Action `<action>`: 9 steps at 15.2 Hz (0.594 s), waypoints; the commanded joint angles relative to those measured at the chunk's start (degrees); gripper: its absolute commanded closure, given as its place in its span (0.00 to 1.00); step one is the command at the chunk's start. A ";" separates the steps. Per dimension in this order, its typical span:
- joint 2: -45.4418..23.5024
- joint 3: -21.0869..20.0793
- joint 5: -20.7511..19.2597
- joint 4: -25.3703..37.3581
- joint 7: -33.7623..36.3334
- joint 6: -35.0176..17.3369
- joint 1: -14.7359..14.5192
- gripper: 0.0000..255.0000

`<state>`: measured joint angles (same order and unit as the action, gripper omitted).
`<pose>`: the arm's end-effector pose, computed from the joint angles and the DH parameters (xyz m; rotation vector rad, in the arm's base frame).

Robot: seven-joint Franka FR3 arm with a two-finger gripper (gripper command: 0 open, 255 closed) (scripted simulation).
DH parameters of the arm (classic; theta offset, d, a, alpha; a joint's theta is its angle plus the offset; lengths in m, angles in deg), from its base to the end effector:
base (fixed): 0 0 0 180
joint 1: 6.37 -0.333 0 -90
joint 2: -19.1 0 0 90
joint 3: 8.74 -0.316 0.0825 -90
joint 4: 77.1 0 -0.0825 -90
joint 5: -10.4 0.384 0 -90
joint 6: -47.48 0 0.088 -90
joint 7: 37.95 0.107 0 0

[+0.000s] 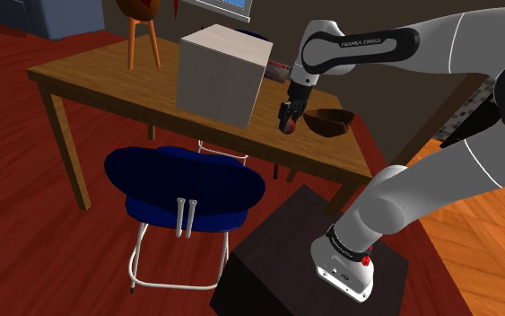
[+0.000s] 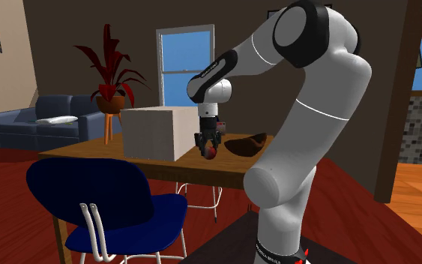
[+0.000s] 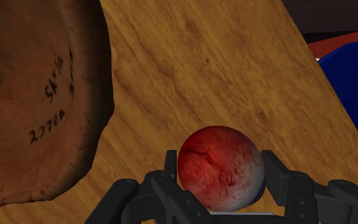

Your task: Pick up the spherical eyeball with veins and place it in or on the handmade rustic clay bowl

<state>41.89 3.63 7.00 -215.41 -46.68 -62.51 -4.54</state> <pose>0.3999 -0.1082 0.4462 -3.0894 0.0796 0.1491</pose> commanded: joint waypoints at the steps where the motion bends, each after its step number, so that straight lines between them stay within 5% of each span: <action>1: 0.00 -0.01 0.01 -0.01 0.00 0.00 -0.01 1.00; 9: 1.03 -0.30 0.04 3.03 0.16 4.05 -0.04 1.00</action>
<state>42.87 3.33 7.03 -213.24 -46.46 -59.37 -4.59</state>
